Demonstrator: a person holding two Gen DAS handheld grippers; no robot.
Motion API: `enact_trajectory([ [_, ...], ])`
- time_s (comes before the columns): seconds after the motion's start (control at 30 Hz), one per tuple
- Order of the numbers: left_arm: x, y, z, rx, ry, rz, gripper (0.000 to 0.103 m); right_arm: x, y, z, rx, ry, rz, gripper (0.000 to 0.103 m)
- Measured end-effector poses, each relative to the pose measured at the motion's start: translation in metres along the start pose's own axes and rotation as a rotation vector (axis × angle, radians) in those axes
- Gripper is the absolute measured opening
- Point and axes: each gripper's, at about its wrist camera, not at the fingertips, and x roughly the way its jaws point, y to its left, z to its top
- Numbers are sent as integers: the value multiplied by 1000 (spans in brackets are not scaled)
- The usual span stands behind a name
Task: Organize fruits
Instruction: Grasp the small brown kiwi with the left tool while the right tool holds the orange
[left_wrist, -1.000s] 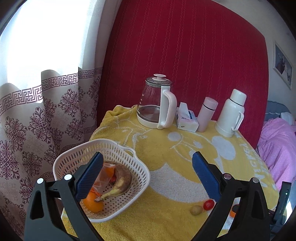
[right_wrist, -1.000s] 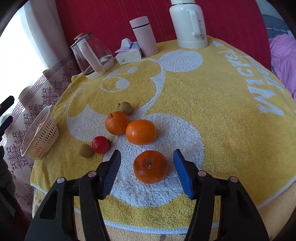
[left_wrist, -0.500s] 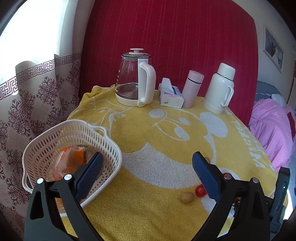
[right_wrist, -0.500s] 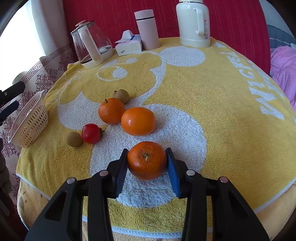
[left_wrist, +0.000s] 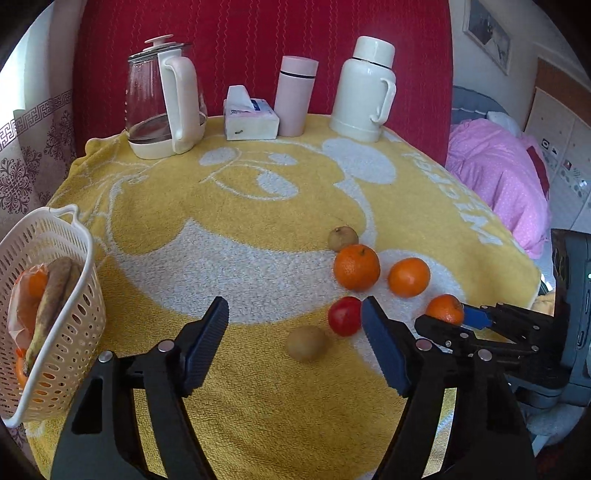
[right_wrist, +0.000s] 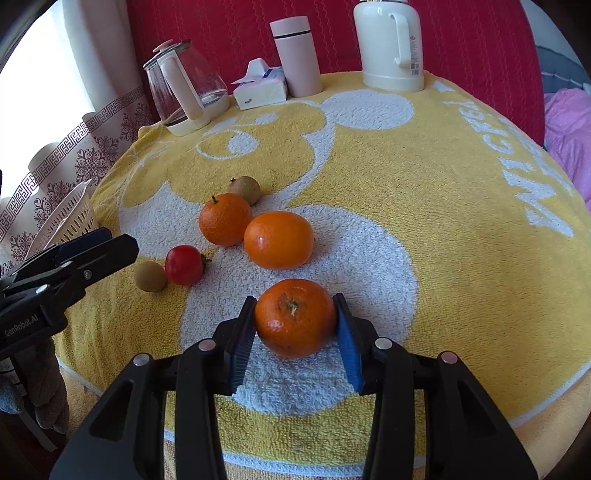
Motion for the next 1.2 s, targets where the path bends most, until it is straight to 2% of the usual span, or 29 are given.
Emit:
enact_trajectory([
  [0.1, 11, -3, -6, 22, 39, -11, 56, 0, 0, 0, 0, 0, -1, 43],
  [0.17, 17, -4, -9, 30, 61, -12, 53, 0, 0, 0, 0, 0, -1, 43],
  [0.23, 22, -4, -12, 34, 81, -15, 44, 0, 0, 0, 0, 0, -1, 43],
  [0.33, 27, -5, -14, 40, 94, -16, 38, 0, 0, 0, 0, 0, 0, 43],
  [0.47, 30, -5, -16, 44, 97, -8, 35, 0, 0, 0, 0, -1, -1, 43],
  [0.53, 29, -4, -15, 40, 94, -14, 29, 0, 0, 0, 0, -1, -1, 43],
  [0.77, 15, 1, -8, 13, 54, 15, 29, 0, 0, 0, 1, -1, 0, 43],
  [1.2, -50, 19, 14, -37, -119, 80, 29, 0, 0, 0, 1, -3, -1, 42],
])
